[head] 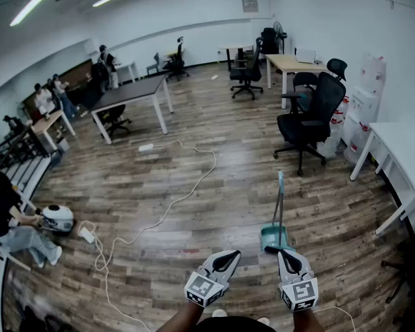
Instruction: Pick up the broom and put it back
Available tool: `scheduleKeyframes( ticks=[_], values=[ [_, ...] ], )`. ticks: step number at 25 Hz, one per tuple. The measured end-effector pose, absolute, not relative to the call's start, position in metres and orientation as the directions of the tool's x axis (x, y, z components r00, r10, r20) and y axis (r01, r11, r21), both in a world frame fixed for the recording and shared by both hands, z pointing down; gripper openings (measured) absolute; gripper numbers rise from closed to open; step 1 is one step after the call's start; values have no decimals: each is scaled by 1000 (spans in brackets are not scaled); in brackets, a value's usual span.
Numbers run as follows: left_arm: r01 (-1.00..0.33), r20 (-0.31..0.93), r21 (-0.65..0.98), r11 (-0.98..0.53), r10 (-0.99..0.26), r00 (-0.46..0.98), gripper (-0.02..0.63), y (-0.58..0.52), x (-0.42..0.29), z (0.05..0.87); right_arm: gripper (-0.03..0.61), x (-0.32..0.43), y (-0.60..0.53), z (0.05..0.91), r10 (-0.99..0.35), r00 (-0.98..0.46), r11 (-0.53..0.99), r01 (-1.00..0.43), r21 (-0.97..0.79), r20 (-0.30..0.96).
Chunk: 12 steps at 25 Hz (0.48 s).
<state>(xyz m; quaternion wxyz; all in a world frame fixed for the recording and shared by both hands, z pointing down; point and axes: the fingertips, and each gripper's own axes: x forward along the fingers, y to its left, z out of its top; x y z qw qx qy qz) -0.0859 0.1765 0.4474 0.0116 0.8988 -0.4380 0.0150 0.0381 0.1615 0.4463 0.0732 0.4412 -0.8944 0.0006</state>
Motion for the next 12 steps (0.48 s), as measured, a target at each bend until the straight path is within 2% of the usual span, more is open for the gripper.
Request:
scheduleKeyframes(
  ticks=[12],
  values=[
    [-782, 48, -7, -623, -781, 622, 20, 177, -96, 450, 2, 28, 155, 445, -797, -594, 601, -799, 37, 115]
  ],
)
